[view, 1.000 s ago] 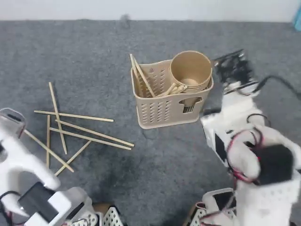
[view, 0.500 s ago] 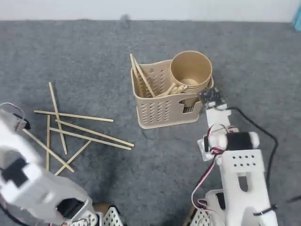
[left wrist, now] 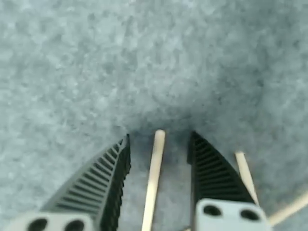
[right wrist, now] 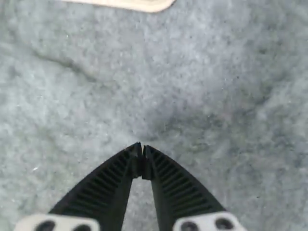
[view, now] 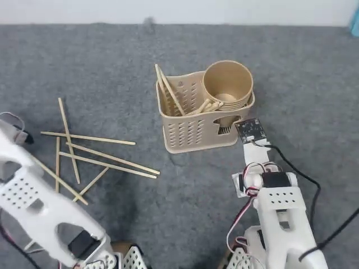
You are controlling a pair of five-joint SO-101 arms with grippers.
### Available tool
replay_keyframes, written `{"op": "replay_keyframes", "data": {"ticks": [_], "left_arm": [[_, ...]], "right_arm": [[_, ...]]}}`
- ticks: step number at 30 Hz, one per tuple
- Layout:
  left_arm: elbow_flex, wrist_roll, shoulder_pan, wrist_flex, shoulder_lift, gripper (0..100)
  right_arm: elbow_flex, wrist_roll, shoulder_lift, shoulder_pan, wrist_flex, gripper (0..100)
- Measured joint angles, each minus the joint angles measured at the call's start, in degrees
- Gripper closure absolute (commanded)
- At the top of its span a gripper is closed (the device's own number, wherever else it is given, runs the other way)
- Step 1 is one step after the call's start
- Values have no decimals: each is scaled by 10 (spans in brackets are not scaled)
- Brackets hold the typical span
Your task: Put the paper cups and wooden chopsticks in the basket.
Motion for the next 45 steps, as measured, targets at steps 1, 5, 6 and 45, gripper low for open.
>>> {"op": "replay_keyframes", "data": {"ticks": [1, 5, 6, 45], "left_arm": [[-17, -3, 2, 9, 12, 928], [-78, -1, 21, 42, 51, 988], [-88, -4, 25, 48, 56, 988], [199, -81, 236, 87, -695, 988]], "right_arm": [[0, 0, 0, 0, 0, 991], [0, 0, 0, 0, 0, 991], [0, 0, 0, 0, 0, 991], [3, -1, 0, 21, -1, 991]]}}
